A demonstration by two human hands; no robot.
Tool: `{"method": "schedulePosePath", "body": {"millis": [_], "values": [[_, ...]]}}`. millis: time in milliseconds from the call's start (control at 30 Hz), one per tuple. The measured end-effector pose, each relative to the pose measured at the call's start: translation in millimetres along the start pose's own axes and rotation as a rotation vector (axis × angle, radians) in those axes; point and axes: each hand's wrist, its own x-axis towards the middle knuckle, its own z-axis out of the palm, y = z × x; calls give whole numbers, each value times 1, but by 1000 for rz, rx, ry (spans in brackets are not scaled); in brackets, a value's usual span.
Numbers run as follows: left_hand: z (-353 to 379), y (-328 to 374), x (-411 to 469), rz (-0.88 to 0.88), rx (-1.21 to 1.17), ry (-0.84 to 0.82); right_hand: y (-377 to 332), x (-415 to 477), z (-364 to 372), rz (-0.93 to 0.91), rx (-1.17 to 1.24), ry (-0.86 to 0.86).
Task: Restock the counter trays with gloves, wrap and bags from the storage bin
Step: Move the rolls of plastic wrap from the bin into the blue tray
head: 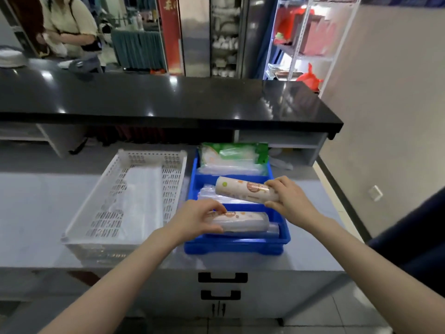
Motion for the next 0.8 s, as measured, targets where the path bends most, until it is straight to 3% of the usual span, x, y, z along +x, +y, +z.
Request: {"method": "schedulePosePath", "body": {"millis": [100, 200, 533, 700, 800], "values": [[24, -8, 10, 37, 63, -7, 4, 8, 5, -8, -20, -39], [39, -14, 10, 9, -27, 11, 3, 11, 15, -20, -10, -62], [37, -13, -1, -7, -68, -86, 0, 17, 40, -28, 34, -46], [37, -14, 7, -152, -245, -82, -2, 17, 43, -23, 49, -36], [39, -20, 18, -345, -187, -10, -2, 17, 43, -32, 53, -18]]}}
